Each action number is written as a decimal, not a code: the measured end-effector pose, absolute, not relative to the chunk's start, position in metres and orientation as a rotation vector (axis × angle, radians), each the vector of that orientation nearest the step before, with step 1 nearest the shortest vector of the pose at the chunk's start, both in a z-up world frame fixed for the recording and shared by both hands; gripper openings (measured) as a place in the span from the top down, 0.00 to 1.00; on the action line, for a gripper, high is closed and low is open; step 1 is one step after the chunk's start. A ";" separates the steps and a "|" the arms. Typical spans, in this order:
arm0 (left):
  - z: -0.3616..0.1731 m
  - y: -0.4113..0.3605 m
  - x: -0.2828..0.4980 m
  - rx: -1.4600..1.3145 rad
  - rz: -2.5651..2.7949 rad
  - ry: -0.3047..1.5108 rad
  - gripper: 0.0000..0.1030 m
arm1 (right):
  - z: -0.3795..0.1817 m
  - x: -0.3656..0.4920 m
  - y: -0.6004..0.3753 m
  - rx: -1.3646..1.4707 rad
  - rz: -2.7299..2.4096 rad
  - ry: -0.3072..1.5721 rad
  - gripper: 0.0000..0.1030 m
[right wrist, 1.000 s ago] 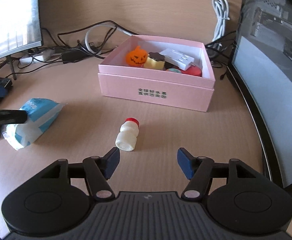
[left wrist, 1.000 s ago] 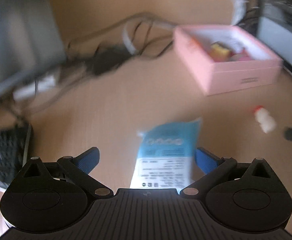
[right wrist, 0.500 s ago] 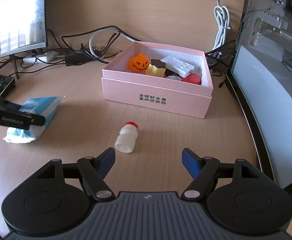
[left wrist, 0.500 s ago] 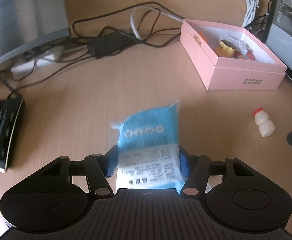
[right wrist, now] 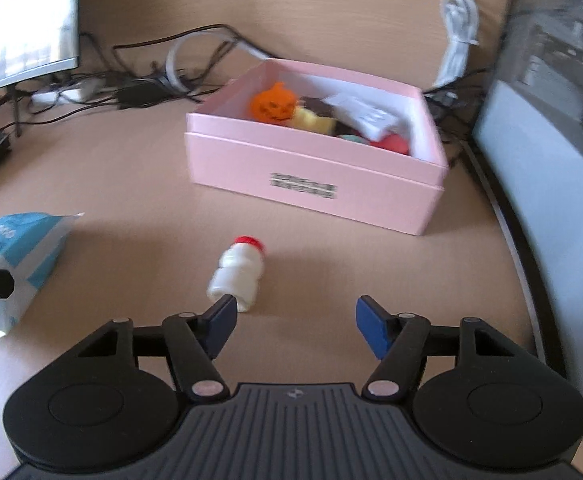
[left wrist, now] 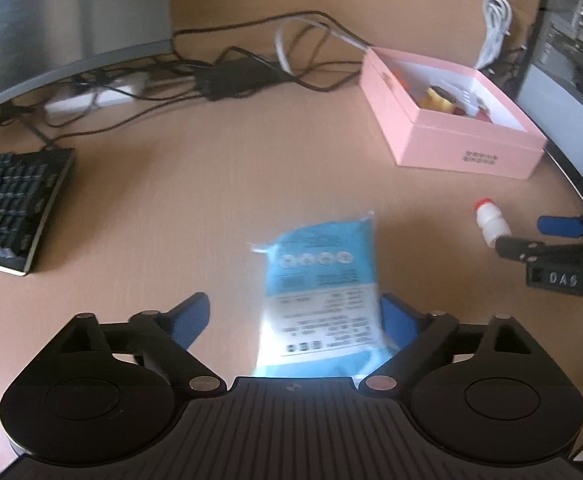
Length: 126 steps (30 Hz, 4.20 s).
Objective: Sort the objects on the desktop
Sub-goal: 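Grasp the blue tissue packet with the left tool while the right tool grasps the white bottle, then lift the tissue packet with the left tool while the right tool lifts the bottle, then drop the tissue packet into the pink box with left tool while right tool drops bottle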
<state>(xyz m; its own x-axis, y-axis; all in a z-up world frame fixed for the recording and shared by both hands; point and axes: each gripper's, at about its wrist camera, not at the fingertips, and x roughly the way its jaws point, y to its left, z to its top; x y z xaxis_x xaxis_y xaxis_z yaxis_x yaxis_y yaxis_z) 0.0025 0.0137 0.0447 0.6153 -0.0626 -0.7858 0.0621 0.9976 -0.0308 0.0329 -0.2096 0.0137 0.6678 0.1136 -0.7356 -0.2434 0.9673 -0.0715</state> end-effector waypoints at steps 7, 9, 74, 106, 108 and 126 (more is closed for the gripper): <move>0.046 0.022 0.001 -0.013 -0.078 0.926 0.06 | 0.016 0.033 -0.177 -0.193 0.318 0.788 0.35; 0.044 0.021 0.001 -0.005 -0.090 0.932 0.06 | 0.019 0.031 -0.175 -0.198 0.328 0.778 0.35; 0.139 -0.029 0.027 0.175 -0.333 0.694 0.43 | 0.172 0.004 -0.253 -0.089 0.330 0.549 0.76; 0.109 -0.103 0.223 0.116 -0.470 0.692 0.17 | 0.163 0.171 -0.289 0.046 0.069 0.525 0.76; 0.109 -0.092 0.218 0.116 -0.462 0.694 0.12 | 0.154 0.180 -0.288 0.056 0.066 0.553 0.76; 0.069 -0.059 0.203 0.095 -0.368 0.849 0.06 | 0.069 0.244 -0.221 0.067 0.236 0.746 0.75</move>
<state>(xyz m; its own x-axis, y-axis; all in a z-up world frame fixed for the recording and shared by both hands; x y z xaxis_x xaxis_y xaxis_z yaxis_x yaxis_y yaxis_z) 0.2029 -0.0593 0.0691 0.6018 -0.2795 -0.7481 0.3547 0.9329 -0.0632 0.2437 -0.2209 0.0688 0.7091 0.2362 -0.6643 -0.1890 0.9714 0.1435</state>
